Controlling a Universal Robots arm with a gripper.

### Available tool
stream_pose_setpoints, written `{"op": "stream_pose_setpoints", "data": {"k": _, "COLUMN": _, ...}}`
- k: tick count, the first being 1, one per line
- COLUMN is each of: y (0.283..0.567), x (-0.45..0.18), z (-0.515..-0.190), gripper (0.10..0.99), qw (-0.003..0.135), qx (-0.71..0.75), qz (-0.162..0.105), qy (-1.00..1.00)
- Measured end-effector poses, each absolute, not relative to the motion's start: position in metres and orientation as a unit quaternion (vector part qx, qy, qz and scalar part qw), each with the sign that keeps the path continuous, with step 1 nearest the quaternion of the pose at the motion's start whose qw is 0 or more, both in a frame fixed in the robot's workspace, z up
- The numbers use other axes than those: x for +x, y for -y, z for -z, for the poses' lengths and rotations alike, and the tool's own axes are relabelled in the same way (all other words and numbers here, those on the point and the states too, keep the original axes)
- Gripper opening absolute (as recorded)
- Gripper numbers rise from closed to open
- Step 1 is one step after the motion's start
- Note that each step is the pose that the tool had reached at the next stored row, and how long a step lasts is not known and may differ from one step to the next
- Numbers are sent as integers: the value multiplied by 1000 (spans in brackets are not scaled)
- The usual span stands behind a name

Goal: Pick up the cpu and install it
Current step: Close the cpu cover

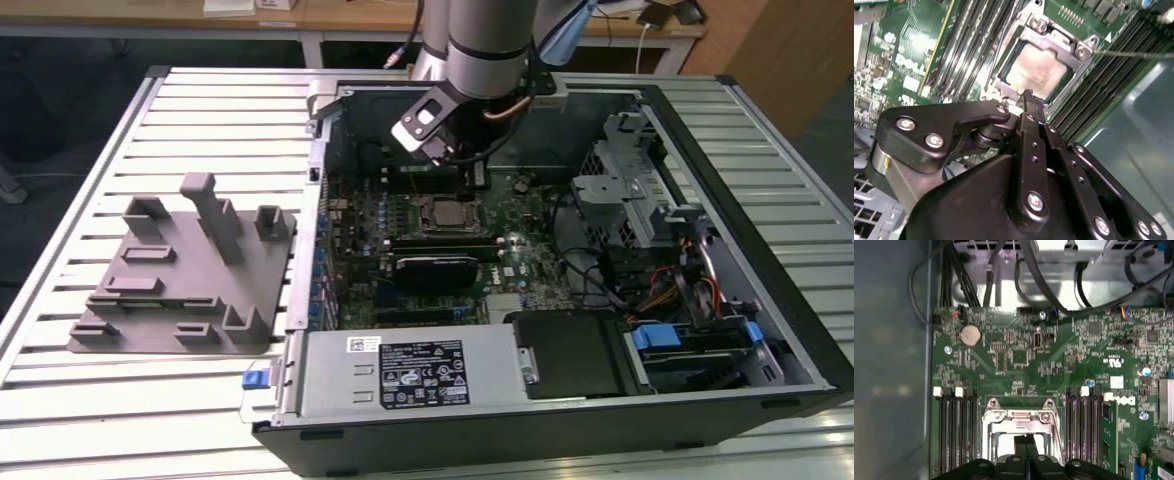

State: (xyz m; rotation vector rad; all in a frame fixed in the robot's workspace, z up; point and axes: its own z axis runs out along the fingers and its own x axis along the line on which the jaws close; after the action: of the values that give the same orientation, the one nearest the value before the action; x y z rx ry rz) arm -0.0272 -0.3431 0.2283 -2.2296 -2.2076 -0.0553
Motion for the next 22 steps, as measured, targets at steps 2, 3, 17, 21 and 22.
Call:
{"op": "stream_pose_setpoints", "data": {"k": 2, "y": 343, "x": -30, "z": -226, "gripper": 106, "qw": 1, "qx": -711, "qz": 17, "qy": 703}}
{"op": "stream_pose_setpoints", "data": {"k": 3, "y": 343, "x": -32, "z": -225, "gripper": 106, "qw": 1, "qx": -711, "qz": 17, "qy": 703}}
{"op": "stream_pose_setpoints", "data": {"k": 17, "y": 343, "x": -45, "z": -219, "gripper": 106, "qw": 1, "qx": -708, "qz": 16, "qy": 706}}
{"op": "stream_pose_setpoints", "data": {"k": 21, "y": 343, "x": -45, "z": -219, "gripper": 106, "qw": 1, "qx": -682, "qz": 16, "qy": 731}}
{"op": "stream_pose_setpoints", "data": {"k": 22, "y": 343, "x": -45, "z": -219, "gripper": 106, "qw": 1, "qx": -676, "qz": 16, "qy": 737}}
